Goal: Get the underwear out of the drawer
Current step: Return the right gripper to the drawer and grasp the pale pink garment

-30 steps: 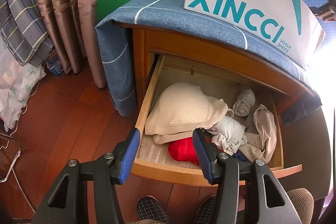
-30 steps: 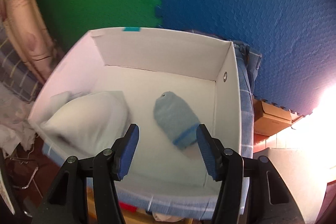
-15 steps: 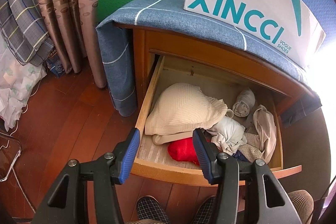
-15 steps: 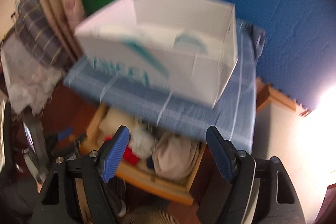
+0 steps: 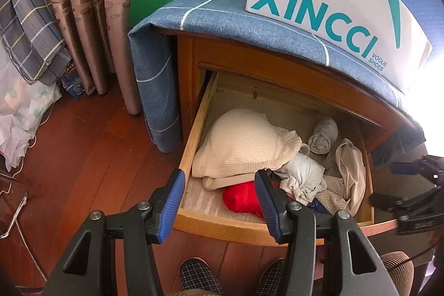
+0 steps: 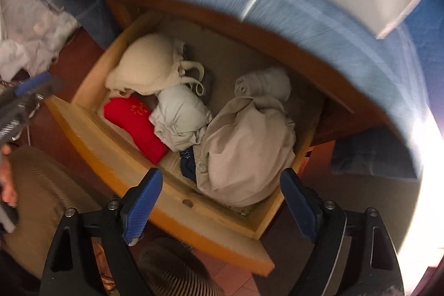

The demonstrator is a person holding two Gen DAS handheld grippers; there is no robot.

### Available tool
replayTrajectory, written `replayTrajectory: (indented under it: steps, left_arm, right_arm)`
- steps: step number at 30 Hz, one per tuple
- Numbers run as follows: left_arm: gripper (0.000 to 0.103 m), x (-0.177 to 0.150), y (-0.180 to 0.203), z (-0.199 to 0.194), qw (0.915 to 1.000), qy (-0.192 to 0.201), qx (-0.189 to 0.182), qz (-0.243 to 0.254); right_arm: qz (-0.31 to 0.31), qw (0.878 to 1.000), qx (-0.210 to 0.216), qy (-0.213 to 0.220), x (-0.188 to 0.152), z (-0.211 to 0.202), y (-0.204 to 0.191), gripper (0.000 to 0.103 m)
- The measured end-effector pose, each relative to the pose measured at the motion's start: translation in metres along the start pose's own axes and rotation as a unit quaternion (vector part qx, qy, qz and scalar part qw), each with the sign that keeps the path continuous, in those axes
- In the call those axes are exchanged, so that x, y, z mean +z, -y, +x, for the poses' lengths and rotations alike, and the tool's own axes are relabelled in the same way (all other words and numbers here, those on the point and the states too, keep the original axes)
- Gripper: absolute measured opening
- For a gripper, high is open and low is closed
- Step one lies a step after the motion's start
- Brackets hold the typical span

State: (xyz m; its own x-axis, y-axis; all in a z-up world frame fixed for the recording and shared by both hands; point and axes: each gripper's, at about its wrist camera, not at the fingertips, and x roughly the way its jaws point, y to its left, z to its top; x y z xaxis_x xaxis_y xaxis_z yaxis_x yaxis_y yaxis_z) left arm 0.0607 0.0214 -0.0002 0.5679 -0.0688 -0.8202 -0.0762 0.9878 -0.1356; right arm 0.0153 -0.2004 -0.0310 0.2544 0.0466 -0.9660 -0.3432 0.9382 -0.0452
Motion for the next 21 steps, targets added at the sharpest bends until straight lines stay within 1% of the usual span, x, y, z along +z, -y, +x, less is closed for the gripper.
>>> replayTrajectory:
  steps: [3, 8, 9, 11, 13, 19, 21]
  left_arm:
    - [0.053, 0.0, -0.002, 0.001, 1.0, -0.002, -0.002, -0.002]
    - [0.053, 0.001, -0.003, 0.003, 1.0, -0.005, -0.006, -0.005]
    - [0.053, 0.002, -0.003, 0.004, 0.9999, -0.005, -0.006, -0.006]
    - [0.053, 0.002, -0.004, 0.005, 0.9999, -0.006, -0.007, -0.006]
    - [0.053, 0.002, -0.004, 0.006, 0.9999, -0.007, -0.009, -0.007]
    - [0.053, 0.002, -0.005, 0.008, 0.9998, -0.009, -0.01, -0.012]
    - [0.053, 0.002, -0.005, 0.009, 0.9998, -0.01, -0.01, -0.013]
  right_arm:
    - [-0.011, 1.0, -0.015, -0.018, 0.009, 0.026, -0.002, 0.088]
    - [-0.028, 0.998, -0.024, -0.05, 0.014, 0.061, -0.003, 0.088]
    - [-0.032, 0.998, -0.028, -0.054, 0.016, 0.066, -0.002, 0.088]
    - [-0.032, 0.998, -0.018, -0.06, 0.019, 0.076, 0.002, 0.088]
    - [-0.039, 0.996, -0.028, -0.068, 0.023, 0.086, 0.004, 0.088]
    - [-0.045, 0.994, -0.027, -0.095, 0.03, 0.112, 0.01, 0.088]
    - [-0.039, 0.994, -0.029, -0.102, 0.032, 0.118, 0.012, 0.086]
